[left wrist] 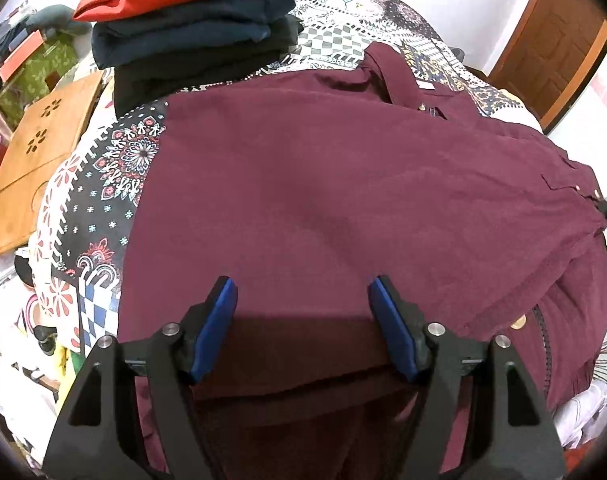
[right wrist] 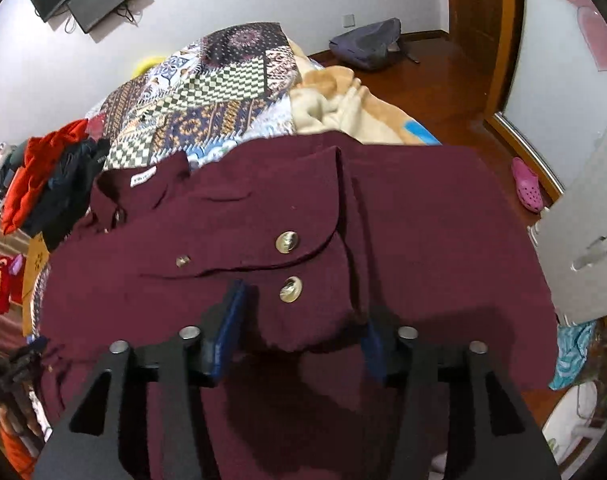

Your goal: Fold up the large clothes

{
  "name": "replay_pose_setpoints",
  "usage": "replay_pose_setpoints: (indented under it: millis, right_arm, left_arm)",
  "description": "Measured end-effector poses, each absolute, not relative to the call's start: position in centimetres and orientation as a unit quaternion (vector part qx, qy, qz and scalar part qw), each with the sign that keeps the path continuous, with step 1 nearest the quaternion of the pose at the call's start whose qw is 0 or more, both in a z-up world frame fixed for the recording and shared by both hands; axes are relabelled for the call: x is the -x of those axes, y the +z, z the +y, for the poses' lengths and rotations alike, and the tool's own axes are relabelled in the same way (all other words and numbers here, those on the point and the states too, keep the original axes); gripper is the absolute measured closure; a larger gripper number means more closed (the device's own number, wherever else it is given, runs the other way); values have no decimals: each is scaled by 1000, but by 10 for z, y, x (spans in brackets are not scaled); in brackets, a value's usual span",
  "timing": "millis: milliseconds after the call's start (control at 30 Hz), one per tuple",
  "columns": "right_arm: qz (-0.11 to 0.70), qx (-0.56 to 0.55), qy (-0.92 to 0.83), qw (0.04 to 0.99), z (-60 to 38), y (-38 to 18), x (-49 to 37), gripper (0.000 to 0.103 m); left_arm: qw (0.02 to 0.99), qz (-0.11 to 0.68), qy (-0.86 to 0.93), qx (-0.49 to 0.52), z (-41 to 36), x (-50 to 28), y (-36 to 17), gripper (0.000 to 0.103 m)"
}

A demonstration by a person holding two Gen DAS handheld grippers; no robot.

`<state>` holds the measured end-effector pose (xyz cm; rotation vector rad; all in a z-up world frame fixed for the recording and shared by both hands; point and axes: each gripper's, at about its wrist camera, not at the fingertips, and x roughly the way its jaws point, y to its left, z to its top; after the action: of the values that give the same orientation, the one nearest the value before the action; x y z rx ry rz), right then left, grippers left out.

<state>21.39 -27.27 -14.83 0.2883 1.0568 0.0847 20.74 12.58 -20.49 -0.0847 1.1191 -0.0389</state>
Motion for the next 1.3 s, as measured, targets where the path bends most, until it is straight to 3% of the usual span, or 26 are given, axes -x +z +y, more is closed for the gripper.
replay_pose_setpoints:
  millis: [100,300,500,867,1200,1267,1300]
  right_arm:
    - [498,-147,37,854,-279,-144,-203,43]
    - [473,-125,-14,872,-301,-124,-181,43]
    - [453,-186,-65,870,-356,-121,-150,43]
    - [466,-388,-134,784,-449,-192,-96,43]
    - [446,-511,-113,726,-478,-253,-106,43]
    - [436,-519,-114,726,-481,-256,-108,45]
    - [429,-522,-114,728,-483,-257,-109,54]
  left_arm:
    - [848,528,-20,33,122,-206,-200,33]
    - [861,508,-29,9,107,-208,-179,33]
    - [879,474,-46,-6,84,-217,-149,33]
    - [889,450,-85,-12,35,-246,-125,30]
    - [880,464,-94,-32,7,-251,-134,30]
    - [879,467,-91,-29,7,-253,-135,30]
    - [879,468,-89,-28,8,-253,-136,30]
